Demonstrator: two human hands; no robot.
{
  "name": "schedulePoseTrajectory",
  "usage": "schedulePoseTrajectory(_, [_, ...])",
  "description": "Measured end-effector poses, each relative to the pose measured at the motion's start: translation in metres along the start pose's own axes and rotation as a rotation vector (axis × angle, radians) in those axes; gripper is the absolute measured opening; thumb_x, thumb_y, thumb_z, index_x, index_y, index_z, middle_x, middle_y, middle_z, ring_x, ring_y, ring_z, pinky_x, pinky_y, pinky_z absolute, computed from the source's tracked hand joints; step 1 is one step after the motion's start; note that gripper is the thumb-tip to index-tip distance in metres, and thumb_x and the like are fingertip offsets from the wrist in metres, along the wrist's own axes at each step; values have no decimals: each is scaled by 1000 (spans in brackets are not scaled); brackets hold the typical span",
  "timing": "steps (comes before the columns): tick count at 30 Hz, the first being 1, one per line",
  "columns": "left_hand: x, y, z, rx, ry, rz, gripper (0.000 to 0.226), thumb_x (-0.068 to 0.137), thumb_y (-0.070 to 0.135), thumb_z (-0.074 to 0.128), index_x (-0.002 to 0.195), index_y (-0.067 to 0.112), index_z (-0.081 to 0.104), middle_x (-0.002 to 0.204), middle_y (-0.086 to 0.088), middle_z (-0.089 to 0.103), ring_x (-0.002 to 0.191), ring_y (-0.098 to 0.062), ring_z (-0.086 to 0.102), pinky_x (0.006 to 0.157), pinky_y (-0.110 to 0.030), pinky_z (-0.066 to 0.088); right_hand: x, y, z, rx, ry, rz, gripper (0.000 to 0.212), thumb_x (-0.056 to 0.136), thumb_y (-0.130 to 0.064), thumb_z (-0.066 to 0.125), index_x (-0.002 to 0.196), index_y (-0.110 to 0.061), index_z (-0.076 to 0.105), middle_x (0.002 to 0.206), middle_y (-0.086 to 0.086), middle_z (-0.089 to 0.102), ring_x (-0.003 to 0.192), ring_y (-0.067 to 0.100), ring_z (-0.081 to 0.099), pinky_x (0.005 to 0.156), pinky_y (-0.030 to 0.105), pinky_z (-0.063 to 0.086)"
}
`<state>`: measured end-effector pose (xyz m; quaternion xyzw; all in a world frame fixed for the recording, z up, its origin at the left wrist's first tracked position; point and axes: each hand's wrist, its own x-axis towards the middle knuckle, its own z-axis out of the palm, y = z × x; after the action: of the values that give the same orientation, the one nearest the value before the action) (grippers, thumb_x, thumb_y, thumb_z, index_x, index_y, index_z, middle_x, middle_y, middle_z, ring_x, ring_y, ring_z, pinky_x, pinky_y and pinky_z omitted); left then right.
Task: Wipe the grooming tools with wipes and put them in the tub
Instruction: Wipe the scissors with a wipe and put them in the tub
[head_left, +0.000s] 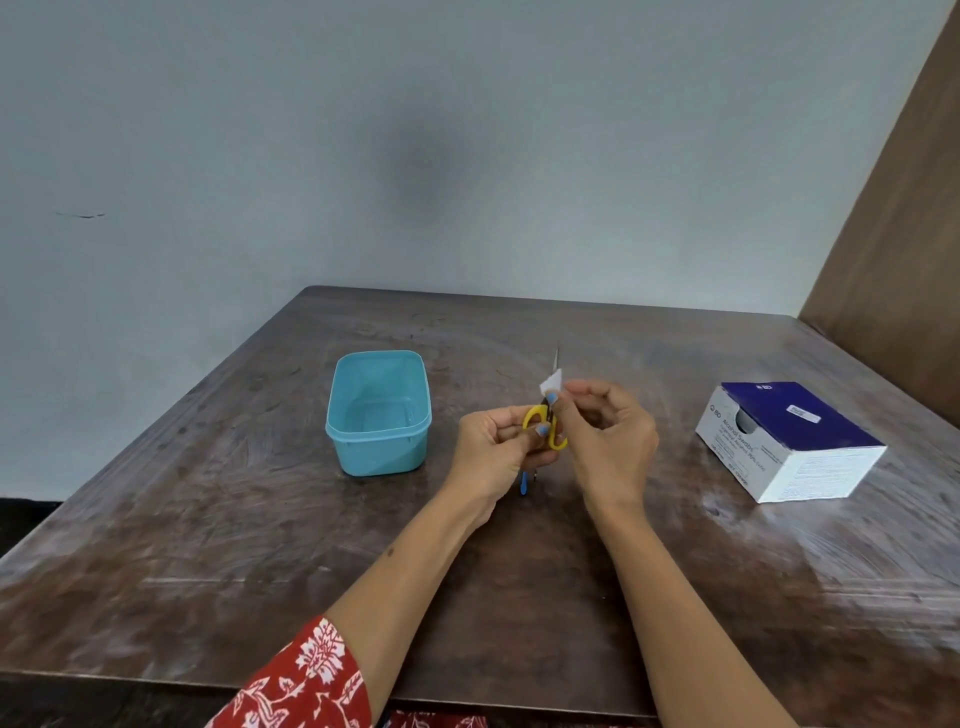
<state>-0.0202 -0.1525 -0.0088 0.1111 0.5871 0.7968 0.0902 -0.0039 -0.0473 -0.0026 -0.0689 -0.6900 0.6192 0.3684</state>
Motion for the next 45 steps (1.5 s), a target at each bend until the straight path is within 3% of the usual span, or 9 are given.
schedulePoseTrajectory(2, [-1,0,0,59,-21,-1,17,86,-3,57,101,-1,66,71,1,73,70,-9,71,63,-23,59,2,1,-2,36,8,38,22,75,-13,77,79,-30,65,71,-6,72,68,9,70,63,24,54])
schedulePoseTrajectory(7, [-1,2,-2,115,-68,-33,19,86,-1,58,104,-1,66,85,-7,72,80,-15,71,70,-28,60,2,1,-2,135,56,77,27,76,-11,77,90,-30,62,70,-2,73,65,12,69,61,21,54])
schedulePoseTrajectory(12, [-1,0,-4,60,6,7,19,86,-3,57,104,-1,65,81,-5,72,72,-10,71,64,-23,59,2,2,0,134,-51,99,19,77,-8,76,84,-23,69,72,-5,73,64,7,69,56,15,50])
schedulePoseTrajectory(20, [1,-6,-3,124,-115,-74,16,85,-4,60,91,7,69,85,-8,73,81,-19,71,72,-33,60,7,0,-3,233,103,114,18,76,-8,75,77,-26,71,66,-11,71,64,2,67,57,13,50])
schedulePoseTrajectory(26, [1,-5,-4,103,-42,-33,17,85,-3,59,98,4,68,86,-8,72,82,-15,71,71,-30,60,5,1,-2,214,-5,178,16,73,-5,77,75,-19,71,63,-7,71,58,4,66,50,15,49])
schedulePoseTrajectory(30, [0,-2,-4,106,-107,-94,19,85,-5,58,103,-3,65,87,-11,71,79,-17,71,73,-32,60,8,1,-4,302,67,207,14,75,-5,76,82,-17,71,71,-5,72,63,3,67,56,15,50])
schedulePoseTrajectory(36, [0,-2,-3,114,-29,-35,20,86,-4,58,104,-1,66,89,-11,71,79,-13,70,71,-29,60,6,1,-3,256,-46,211,15,75,-3,75,74,-17,71,60,-7,71,57,3,66,54,15,51])
schedulePoseTrajectory(41, [0,-1,-5,147,-114,-92,17,85,-3,60,99,3,67,89,-10,72,80,-18,71,75,-34,59,9,1,-4,297,39,216,11,78,-6,73,79,-17,72,63,-9,71,60,0,65,56,14,51])
schedulePoseTrajectory(45, [0,-2,-5,143,-60,-55,17,86,-4,59,95,6,69,88,-10,71,80,-16,71,74,-32,59,8,4,-3,228,-37,218,12,79,-11,73,77,-22,72,68,-7,71,62,2,66,57,15,51])
